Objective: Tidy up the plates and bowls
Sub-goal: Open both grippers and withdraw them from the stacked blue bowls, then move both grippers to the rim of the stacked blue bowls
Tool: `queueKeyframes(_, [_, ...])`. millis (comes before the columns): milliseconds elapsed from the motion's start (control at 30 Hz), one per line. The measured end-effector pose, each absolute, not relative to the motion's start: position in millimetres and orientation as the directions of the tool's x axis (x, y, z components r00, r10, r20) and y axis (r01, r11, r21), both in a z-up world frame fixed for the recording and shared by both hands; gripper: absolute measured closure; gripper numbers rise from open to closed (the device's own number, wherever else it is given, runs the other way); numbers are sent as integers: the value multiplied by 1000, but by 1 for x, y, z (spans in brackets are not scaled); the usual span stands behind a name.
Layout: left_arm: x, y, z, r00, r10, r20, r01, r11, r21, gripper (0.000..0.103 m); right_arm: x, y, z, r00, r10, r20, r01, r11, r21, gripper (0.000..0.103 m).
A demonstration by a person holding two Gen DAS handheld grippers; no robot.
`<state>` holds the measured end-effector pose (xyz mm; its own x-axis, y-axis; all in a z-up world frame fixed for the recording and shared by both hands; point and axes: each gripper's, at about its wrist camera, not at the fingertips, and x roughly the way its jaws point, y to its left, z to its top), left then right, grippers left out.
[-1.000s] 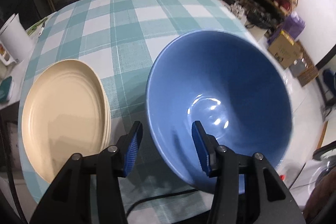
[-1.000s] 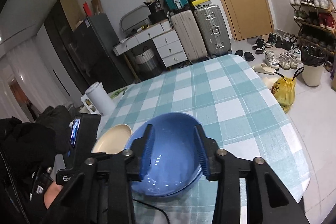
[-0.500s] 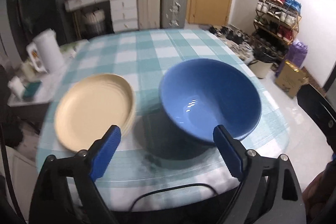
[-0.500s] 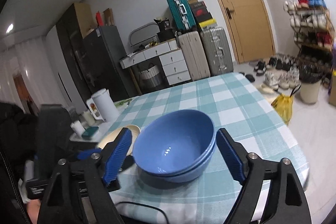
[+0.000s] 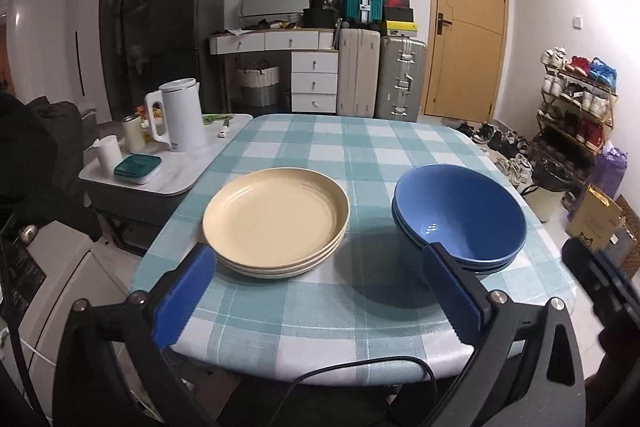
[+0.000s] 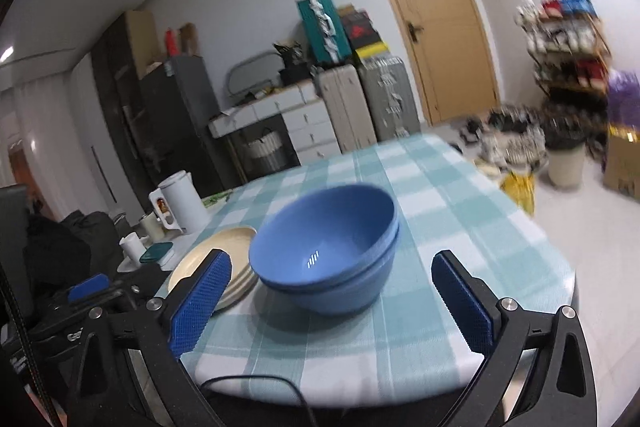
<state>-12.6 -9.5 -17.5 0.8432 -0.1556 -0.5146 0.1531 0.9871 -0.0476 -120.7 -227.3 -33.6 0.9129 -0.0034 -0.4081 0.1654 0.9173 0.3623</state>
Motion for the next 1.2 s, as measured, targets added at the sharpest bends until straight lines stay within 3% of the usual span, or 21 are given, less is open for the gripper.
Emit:
queueKeyframes(167, [-27, -10, -22, 847, -183, -499, 184, 982, -48, 0, -130, -207, -41, 906, -5, -424, 159, 931, 329, 1])
queueKeyframes(267, [-28, -17, -24, 843, -163, -513, 189, 982, -2, 0, -139, -196, -40, 918, -21, -396, 142, 949, 280, 1])
queueKeyframes(400, [-29, -15, -22, 832, -187, -522, 202, 979, -29, 0, -146, -192, -37, 929, -42, -369, 147, 954, 263, 1])
queueKeyframes(800, [-30, -20, -29, 817, -192, -544, 216, 976, -20, 0, -143, -198, -41, 924, -41, -381, 152, 952, 265, 1])
queueKeyframes(1200, [-5, -32, -53, 749, -213, -627, 244, 969, -38, 0, -128, -229, -70, 893, 23, -450, 175, 903, 392, 1])
